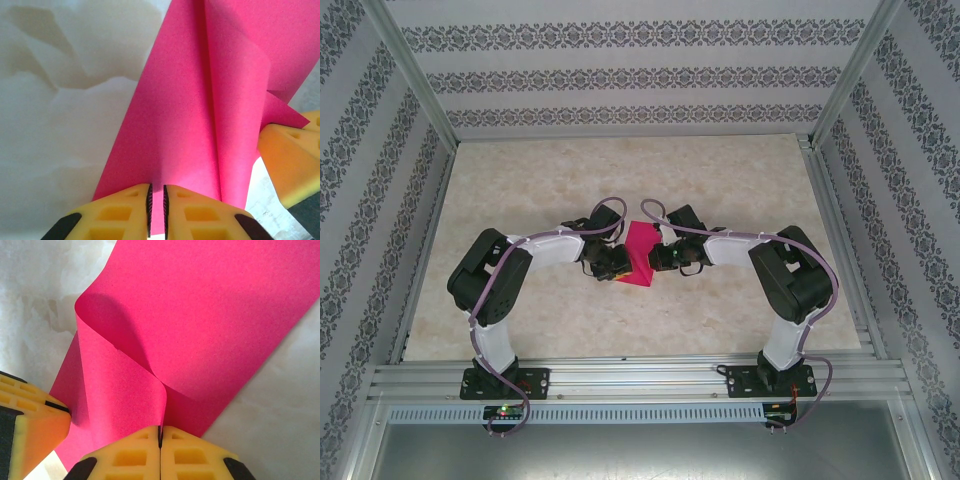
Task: Fold a paper plane with a square sheet of paper (pick it up from the middle)
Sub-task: Fold the triangle a second time at the center of the table.
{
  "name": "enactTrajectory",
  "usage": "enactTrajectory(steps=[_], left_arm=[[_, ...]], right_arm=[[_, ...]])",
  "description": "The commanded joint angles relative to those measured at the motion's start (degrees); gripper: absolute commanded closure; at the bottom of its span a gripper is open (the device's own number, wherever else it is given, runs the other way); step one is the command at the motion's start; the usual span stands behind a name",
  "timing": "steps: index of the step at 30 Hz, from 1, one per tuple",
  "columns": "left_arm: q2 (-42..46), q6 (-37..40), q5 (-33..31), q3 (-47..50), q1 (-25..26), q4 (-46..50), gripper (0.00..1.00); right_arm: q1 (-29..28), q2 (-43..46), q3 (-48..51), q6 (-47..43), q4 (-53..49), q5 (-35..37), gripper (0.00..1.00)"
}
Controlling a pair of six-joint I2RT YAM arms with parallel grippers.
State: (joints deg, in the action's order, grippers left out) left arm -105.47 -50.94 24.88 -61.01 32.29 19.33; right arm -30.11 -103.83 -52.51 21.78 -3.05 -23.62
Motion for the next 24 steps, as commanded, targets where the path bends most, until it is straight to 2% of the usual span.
enactTrajectory(steps=[1,4,8,15,24], left_arm=[[3.1,1.0,-3.0,-1.3,0.5,1.8,0.81],[5.7,-0.9,-3.5,-0.9,-0.2,-0.2,0.84],[6.7,-4.1,-0.7,0.4,-1.7,-8.0,1.0],[0.3,-10.9,8.0,0.9,-2.7,-23.5,1.0],[-1.7,-11.6,7.6,2.6,-2.7,-25.9,1.0]], right_arm=[[0.4,-2.0,-0.2,-1.7,-2.8,1.2,0.93],[0.4,-2.1,-0.2,-1.7,-2.8,1.3,0.93],[0.4,-2.4,-0.3,-1.6,-2.7,1.3,0.93],[0.4,-2.8,-0.4,-1.6,-2.9,1.3,0.93],[0.4,-2.8,-0.4,-1.6,-3.2,1.5,0.93]])
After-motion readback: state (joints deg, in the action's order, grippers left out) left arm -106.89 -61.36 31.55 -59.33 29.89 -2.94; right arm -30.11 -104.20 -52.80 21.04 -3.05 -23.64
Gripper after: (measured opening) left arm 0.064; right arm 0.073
